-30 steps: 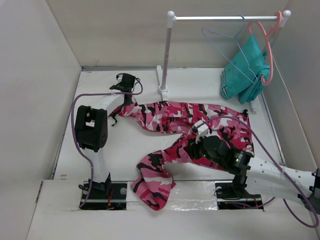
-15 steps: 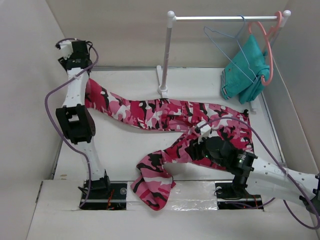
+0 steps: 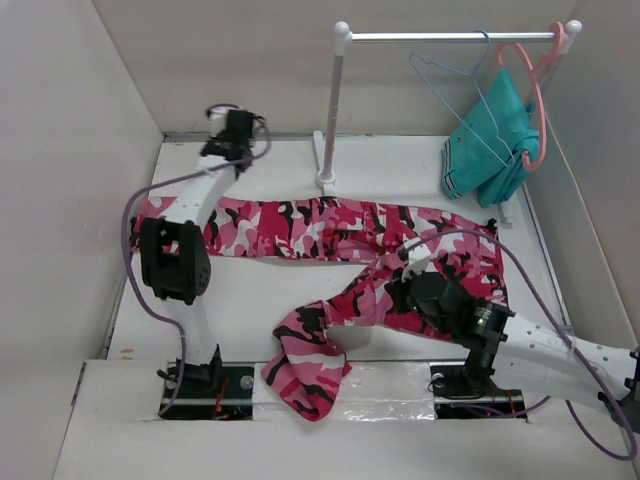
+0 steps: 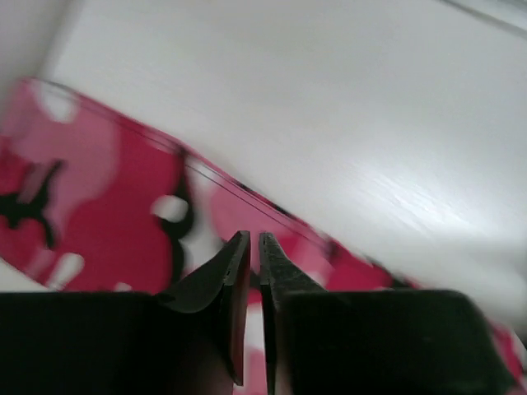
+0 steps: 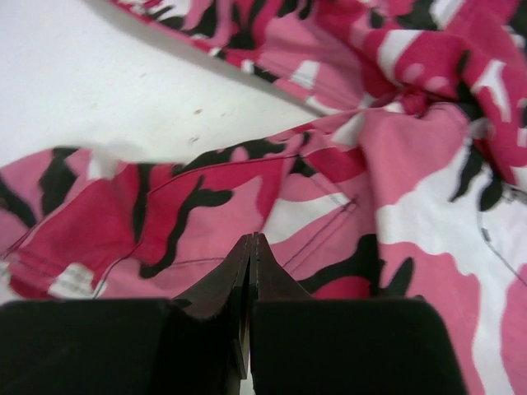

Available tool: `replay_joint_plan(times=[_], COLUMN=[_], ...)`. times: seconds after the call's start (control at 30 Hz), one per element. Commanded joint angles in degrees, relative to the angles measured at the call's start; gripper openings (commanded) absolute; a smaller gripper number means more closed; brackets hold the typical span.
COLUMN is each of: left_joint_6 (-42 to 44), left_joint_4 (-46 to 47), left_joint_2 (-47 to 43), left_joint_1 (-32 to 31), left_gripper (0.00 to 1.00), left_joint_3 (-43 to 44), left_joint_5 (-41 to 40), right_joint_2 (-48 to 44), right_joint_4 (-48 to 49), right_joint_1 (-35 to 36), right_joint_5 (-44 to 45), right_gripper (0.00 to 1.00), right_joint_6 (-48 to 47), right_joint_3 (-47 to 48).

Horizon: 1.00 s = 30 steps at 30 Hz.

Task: Place the trousers on the hanger
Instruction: Flatten out the trousers at the center of the board.

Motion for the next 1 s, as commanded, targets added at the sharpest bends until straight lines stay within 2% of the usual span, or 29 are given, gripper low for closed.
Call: replay_joint_plan(times=[0.0, 0.03, 0.1, 0.2, 0.27, 0.3, 0.33, 0.43, 0.5, 0.53, 0.57, 0.63, 0.67, 0.73, 0.77, 0.8, 0.87, 0.97], left_joint_6=[-1.5, -2.1, -2.9, -5.3, -7.5, -8.6, -11.1, -11.6, -11.0, -10.5, -9.7, -9.6, -9.6, -9.5, -9.5, -9.4, -8.7, -7.3], left_joint_4=[2.5, 2.7, 5.0, 10.7, 14.4, 15.1, 16.0, 19.2, 18.9, 18.9, 18.6, 16.8, 16.5, 17.5, 18.1, 18.9, 20.9, 22.7], left_joint_2=[-9.0, -10.2, -15.3, -23.5, -29.0, -30.5, -33.3, -37.2, -39.1, -39.3, -38.8, -37.5, -36.5, -36.3, -36.8, -37.3, -39.5, -42.8], left_joint_1=[-13.6, -16.4, -24.8, -33.2, -36.2, -37.4, -39.4, -43.9, -47.3, -49.1, -52.3, -55.0, -56.9, -58.4, -59.1, -59.1, -59.1, -59.1], left_gripper=[0.06, 0.00, 0.00, 0.00, 0.00, 0.00, 0.00, 0.00, 0.07, 0.20, 0.26, 0.34, 0.35, 0.35, 0.35, 0.35, 0.35, 0.35], left_joint_3=[-4.1, -6.6, -10.8, -20.5, -28.0, -30.2, -34.4, -41.0, -42.1, -42.6, -42.4, -41.3, -41.3, -42.6, -43.3, -44.0, -46.3, -49.0], left_joint_5=[4.7, 7.9, 10.2, 13.6, 14.1, 14.4, 13.9, 14.0, 12.2, 11.3, 11.0, 9.3, 9.1, 8.2, 8.0, 8.1, 9.0, 8.3], right_joint_2=[-0.2, -0.7, -1.4, -3.1, -4.1, -4.2, -4.2, -2.3, 0.7, 2.0, 4.3, 6.7, 8.0, 12.6, 14.1, 15.6, 20.2, 28.0], right_joint_4=[-0.3, -1.0, -0.5, -0.7, -0.5, -0.4, 0.2, 2.7, 4.9, 7.8, 9.0, 13.1, 14.0, 17.5, 17.4, 17.0, 19.4, 20.6], right_joint_1=[-2.5, -3.9, -9.6, -20.3, -26.2, -32.4, -35.6, -48.8, -56.0, -63.0, -66.5, -74.7, -76.6, -80.1, -82.7, -83.6, -85.0, -86.3], right_joint_5=[8.2, 8.3, 6.7, 2.3, -1.6, -3.1, -4.5, -12.1, -19.1, -21.6, -26.1, -29.4, -31.4, -32.8, -34.1, -34.2, -33.0, -32.3], right_gripper=[0.00, 0.00, 0.00, 0.00, 0.00, 0.00, 0.00, 0.00, 0.00, 0.02, 0.08, 0.20, 0.37, 0.54, 0.59, 0.69, 0.74, 0.76], right_joint_6=[3.1, 3.2, 2.2, -0.2, -1.9, -2.5, -3.4, -4.4, -4.5, -4.5, -4.3, -4.0, -3.9, -3.8, -4.1, -4.6, -5.1, -5.1], right_joint_3=[2.7, 2.8, 2.5, 2.5, 2.5, 2.7, 2.8, 2.4, 1.1, 0.5, -0.1, -0.7, -1.1, 0.1, 0.9, 1.9, 3.9, 6.6])
